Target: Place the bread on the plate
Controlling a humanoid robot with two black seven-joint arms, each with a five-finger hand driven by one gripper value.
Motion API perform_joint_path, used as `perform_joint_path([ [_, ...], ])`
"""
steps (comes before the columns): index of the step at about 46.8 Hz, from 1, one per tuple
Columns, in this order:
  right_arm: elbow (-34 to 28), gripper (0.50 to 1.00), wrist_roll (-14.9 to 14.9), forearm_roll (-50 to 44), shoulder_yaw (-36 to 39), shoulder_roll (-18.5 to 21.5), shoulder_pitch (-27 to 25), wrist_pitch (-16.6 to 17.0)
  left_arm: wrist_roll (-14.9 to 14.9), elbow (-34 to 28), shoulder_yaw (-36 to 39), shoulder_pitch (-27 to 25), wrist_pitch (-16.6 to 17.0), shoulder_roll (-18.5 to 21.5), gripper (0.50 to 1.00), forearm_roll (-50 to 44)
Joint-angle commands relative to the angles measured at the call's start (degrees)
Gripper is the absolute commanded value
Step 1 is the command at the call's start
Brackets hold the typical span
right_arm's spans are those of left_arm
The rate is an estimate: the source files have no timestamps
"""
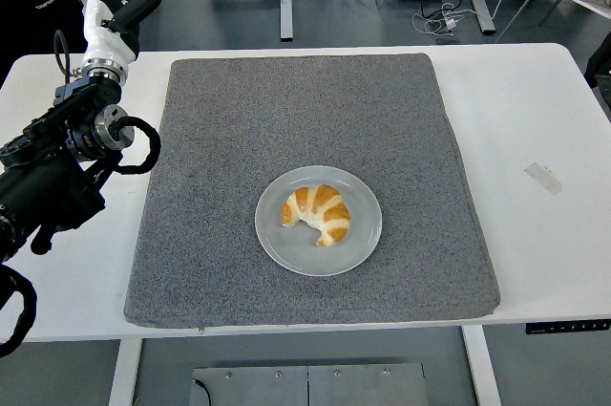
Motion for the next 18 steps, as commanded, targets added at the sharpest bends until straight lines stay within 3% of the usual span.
perform_joint_path([
  [1,0.00,1.000,0.01,0.00,0.00,0.00,0.01,0.00,1.40,1.32,-0.21,0.18,-1.51,-0.88,0.974,-1.41],
  [12,0.09,1.000,0.01,0.00,0.09,0.00,0.01,0.09,1.49,1.68,-3.37,0.80,-5.20,-0.98,0.975,-2.30],
  [18,0.18,1.000,0.01,0.00,0.18,0.00,0.10,0.09,1.41,1.68,-3.73,1.15,-5.64,-0.80,0.974,-2.30],
])
